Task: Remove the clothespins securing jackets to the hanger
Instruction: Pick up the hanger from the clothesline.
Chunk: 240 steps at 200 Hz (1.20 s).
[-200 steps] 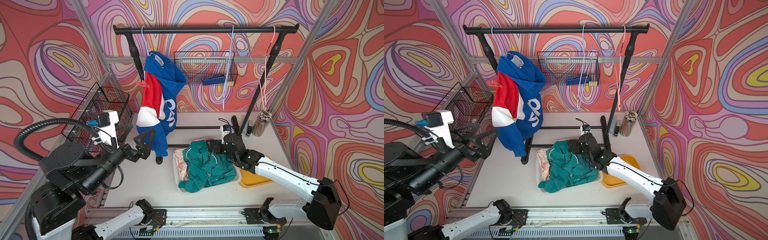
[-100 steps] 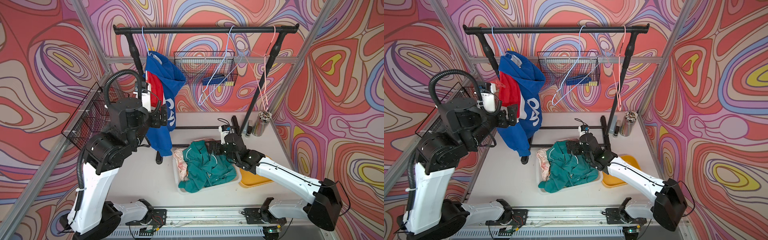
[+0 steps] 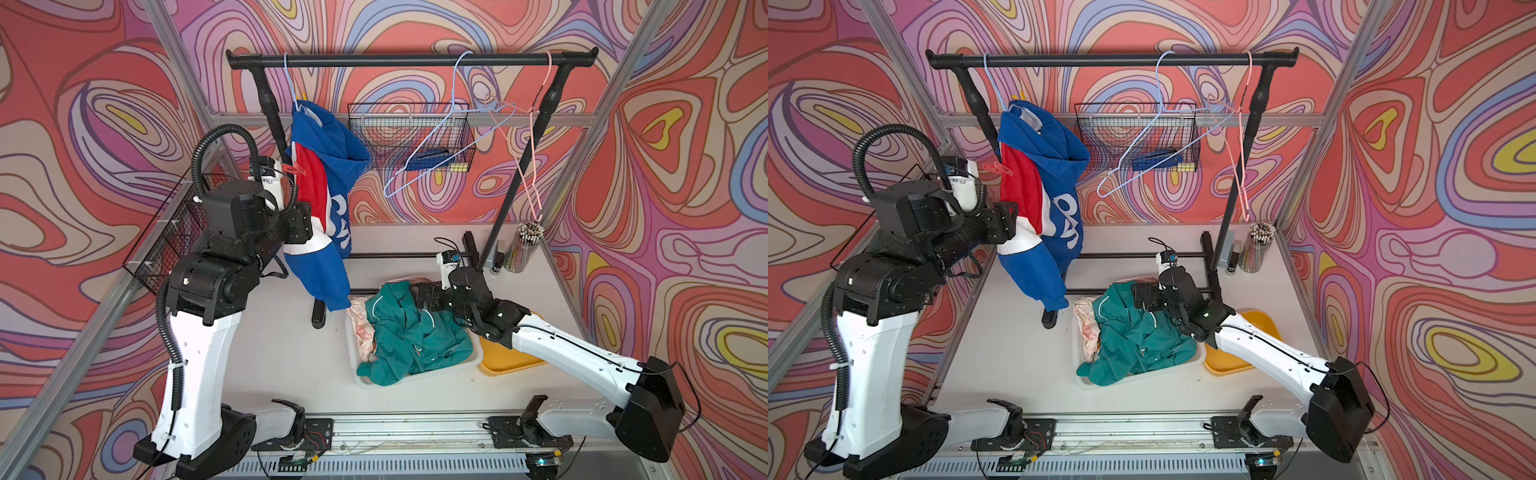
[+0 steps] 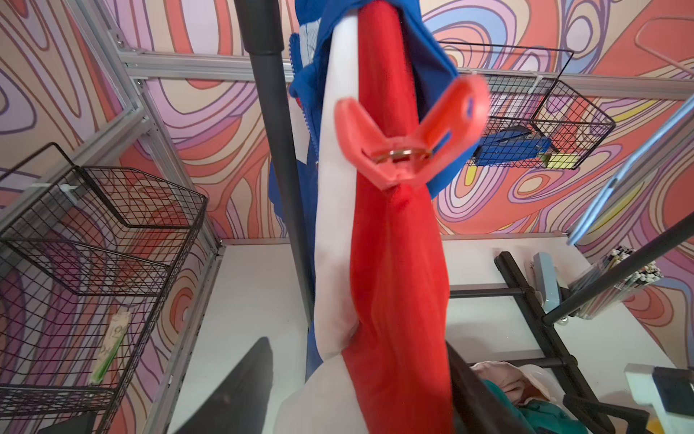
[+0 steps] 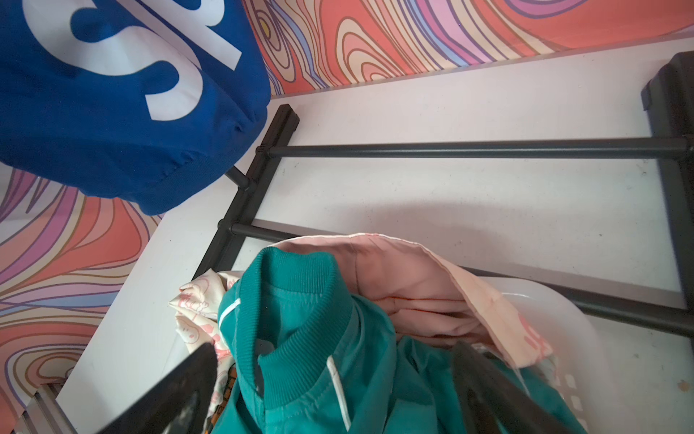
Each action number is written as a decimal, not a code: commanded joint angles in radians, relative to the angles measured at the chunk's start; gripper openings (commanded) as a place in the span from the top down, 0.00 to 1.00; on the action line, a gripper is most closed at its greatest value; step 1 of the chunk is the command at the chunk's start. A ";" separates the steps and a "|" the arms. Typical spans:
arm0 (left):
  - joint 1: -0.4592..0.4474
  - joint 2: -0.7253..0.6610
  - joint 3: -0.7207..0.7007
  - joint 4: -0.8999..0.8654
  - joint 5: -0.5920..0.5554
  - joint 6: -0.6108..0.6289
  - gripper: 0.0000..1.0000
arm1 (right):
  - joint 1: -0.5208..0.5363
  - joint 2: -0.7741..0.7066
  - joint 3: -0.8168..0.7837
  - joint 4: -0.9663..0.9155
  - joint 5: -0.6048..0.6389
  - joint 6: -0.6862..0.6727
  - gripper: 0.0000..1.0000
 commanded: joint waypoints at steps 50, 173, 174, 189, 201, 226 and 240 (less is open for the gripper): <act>0.052 0.062 0.006 0.027 0.148 -0.026 0.53 | 0.004 -0.006 0.019 -0.002 0.000 -0.016 0.02; 0.061 0.041 0.133 0.035 0.151 -0.097 1.00 | 0.004 0.019 0.047 -0.006 -0.024 -0.031 0.02; 0.061 0.040 0.136 0.035 0.151 -0.098 1.00 | 0.004 0.021 0.047 -0.007 -0.024 -0.031 0.02; 0.061 0.034 0.188 0.025 0.151 -0.109 1.00 | 0.004 0.032 0.053 0.002 -0.034 -0.028 0.02; 0.061 0.027 0.224 0.025 0.151 -0.110 1.00 | 0.004 0.040 0.057 0.005 -0.042 -0.024 0.02; 0.061 -0.009 0.246 0.051 0.184 -0.125 1.00 | 0.004 0.050 0.061 0.007 -0.059 -0.013 0.02; 0.061 -0.032 0.232 0.078 0.208 -0.131 1.00 | 0.004 0.052 0.066 0.006 -0.063 -0.010 0.02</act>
